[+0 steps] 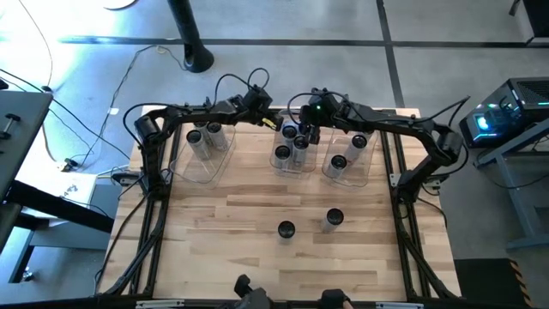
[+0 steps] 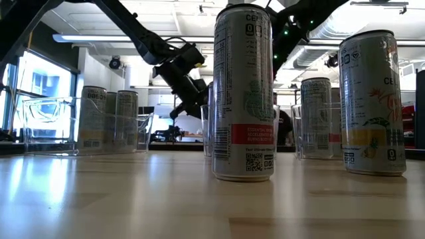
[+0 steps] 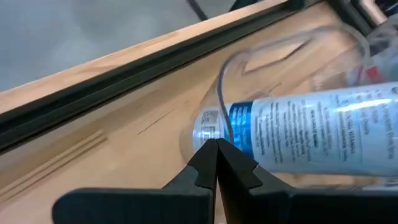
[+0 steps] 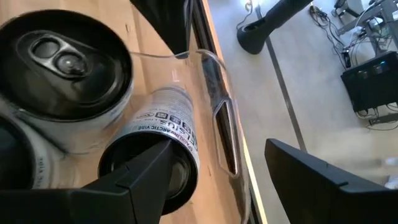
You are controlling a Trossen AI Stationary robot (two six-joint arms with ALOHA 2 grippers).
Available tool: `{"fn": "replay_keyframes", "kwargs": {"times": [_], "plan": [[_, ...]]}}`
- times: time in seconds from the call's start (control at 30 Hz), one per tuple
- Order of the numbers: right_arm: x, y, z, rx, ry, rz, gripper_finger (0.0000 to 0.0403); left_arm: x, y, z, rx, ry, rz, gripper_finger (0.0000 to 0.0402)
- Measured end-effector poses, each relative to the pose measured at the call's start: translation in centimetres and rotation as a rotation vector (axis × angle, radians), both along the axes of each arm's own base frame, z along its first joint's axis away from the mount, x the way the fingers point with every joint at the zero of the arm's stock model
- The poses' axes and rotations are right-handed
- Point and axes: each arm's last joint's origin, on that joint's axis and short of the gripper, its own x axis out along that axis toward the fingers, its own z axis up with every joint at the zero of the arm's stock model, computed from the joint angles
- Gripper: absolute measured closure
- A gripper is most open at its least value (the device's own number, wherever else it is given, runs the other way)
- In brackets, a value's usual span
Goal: Sort soda cans
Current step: Adjust the white-blue soda can in the top center transparent bin
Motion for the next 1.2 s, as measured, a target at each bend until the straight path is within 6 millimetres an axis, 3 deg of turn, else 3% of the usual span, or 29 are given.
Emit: {"fn": "replay_keyframes", "kwargs": {"times": [0.17,0.43,0.7,1.03,1.2], "plan": [[0.5,-0.3,-0.5,-0.004,-0.008,-0.001,0.0152,0.2,-0.9,-0.4,0.006,0.022,-0.002,0.0401],[0.4,-2.1,1.2,-0.035,-0.071,-0.04,0.0152,0.7,-1.7,-0.5,0.014,0.028,-0.066,0.0401],[0.1,-2.7,1.3,-0.03,-0.085,-0.047,0.0152,1.0,-2.0,-0.5,0.038,0.025,-0.097,0.0401],[0.4,-2.7,1.6,-0.019,-0.13,-0.011,0.0151,2.8,-3.1,-3.9,-0.031,0.028,-0.14,0.0401],[0.3,-2.9,1.7,-0.017,-0.136,-0.01,0.0151,2.9,-3.3,-3.9,-0.015,0.032,-0.154,0.0401]]}}
